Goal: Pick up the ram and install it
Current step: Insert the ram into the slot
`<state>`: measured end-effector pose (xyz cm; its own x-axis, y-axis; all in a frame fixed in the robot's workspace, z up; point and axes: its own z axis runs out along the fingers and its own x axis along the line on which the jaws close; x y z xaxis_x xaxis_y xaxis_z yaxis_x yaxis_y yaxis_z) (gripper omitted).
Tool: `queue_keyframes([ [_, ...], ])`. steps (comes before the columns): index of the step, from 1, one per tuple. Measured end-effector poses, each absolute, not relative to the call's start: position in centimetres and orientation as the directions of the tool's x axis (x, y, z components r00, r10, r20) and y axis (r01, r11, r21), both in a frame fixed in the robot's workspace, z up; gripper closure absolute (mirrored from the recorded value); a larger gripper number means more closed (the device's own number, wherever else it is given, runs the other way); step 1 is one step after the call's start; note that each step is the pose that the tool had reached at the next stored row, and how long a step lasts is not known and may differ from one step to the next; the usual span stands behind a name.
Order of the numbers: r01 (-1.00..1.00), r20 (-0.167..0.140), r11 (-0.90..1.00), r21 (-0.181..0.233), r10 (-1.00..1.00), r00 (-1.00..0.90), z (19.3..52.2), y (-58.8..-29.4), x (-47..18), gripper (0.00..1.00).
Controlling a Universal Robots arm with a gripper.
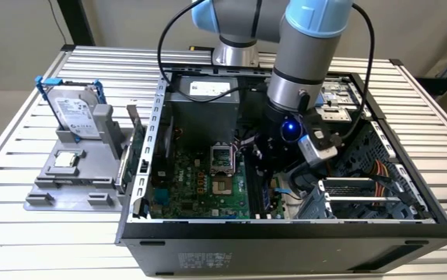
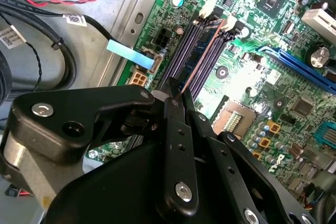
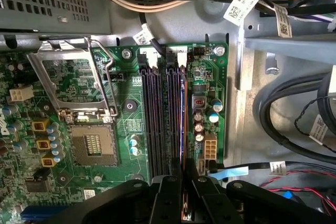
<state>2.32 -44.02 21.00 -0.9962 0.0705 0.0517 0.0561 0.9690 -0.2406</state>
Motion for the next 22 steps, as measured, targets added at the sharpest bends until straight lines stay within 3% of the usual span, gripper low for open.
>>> queue_keyframes([
  [22,0.056,0.052,0.969,-0.241,0.071,-0.996,20.82,-43.79,2.32,1.0],
])
